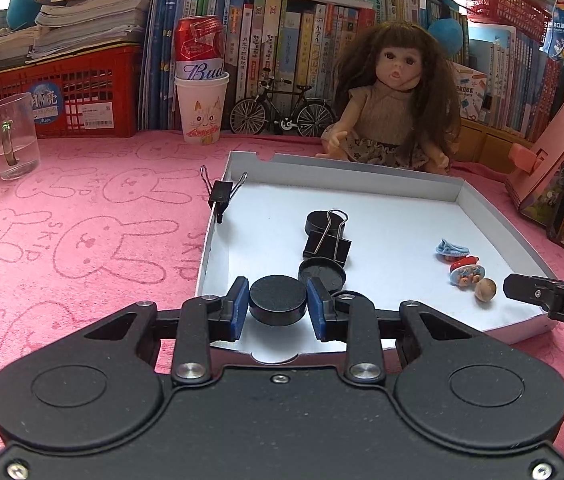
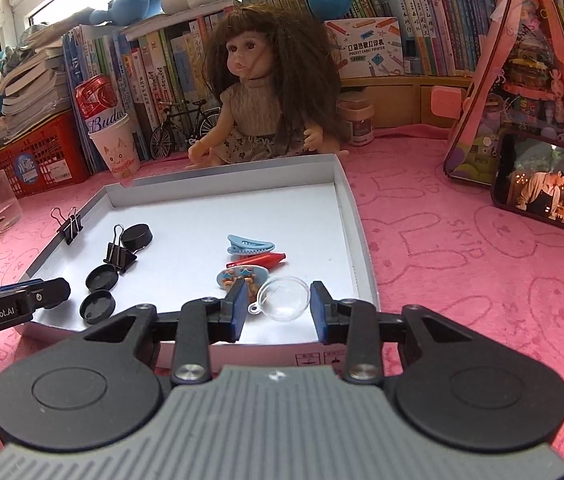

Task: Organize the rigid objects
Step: 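Open both tools to drop the disc and clear ball into the tray, then move the left tool to the brown nut while the right tool reaches the red crayon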

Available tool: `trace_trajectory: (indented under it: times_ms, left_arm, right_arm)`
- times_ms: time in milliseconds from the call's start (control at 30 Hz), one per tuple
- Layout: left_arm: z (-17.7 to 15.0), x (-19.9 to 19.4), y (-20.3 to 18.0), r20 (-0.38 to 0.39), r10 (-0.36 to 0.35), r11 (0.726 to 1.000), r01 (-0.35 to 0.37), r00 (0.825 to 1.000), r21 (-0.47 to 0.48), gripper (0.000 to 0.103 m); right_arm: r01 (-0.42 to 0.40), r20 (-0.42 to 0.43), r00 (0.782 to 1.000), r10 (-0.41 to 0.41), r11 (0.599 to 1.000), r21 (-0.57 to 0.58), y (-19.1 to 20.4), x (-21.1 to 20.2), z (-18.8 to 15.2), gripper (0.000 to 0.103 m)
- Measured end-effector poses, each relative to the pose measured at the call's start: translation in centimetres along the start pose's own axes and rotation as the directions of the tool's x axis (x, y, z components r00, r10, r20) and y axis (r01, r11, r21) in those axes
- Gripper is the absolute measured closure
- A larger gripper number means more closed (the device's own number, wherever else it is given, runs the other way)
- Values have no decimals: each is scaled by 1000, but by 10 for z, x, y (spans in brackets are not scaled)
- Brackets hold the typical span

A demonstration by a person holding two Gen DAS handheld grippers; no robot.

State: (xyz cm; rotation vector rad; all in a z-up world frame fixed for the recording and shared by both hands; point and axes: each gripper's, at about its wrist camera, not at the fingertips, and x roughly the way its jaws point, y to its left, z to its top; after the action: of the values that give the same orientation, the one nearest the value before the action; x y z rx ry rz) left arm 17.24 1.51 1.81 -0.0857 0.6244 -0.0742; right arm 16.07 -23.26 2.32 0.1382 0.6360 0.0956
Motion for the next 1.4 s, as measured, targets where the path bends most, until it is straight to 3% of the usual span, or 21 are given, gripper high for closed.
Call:
trace_trajectory:
  times_ms: [400, 467, 533, 633, 800, 867, 1200, 1400]
  left_arm:
    - [0, 9, -4, 10, 1, 1000, -1, 1000, 15, 73]
    - [0, 9, -4, 13, -2, 1000, 2, 1000, 10, 73]
    - [1, 9, -4, 17, 6, 1000, -6, 1000, 8, 69]
    - [1, 6, -4, 28, 2, 1000, -2, 1000, 8, 60]
    - [1, -10, -9, 89, 1, 998, -7, 996, 59, 33]
    - [0, -19, -11, 109, -20, 996, 10, 994, 88, 29]
    - [-24, -66, -29, 152, -145, 964, 105, 978, 244, 23]
    - [-39, -85, -31, 132, -195, 955, 158, 972, 250, 23]
  right_arm:
    - [7, -29, 1000, -7, 1000, -24, 5, 10, 1, 64]
    - [4, -39, 999, -5, 1000, -30, 6, 12, 3, 60]
    - [12, -34, 999, -14, 999, -36, 7, 12, 5, 59]
    - [5, -21, 1000, -5, 1000, -24, 5, 9, 7, 45]
    - [-20, -7, 1000, 20, 1000, -16, 2, 3, 4, 40]
    - [-40, 9, 999, 40, 999, -20, 1, -2, 1, 35]
    - [-77, 74, 994, 85, 991, -111, 4, -33, -17, 24]
    - [-81, 118, 988, 104, 979, -186, 10, -54, -27, 20]
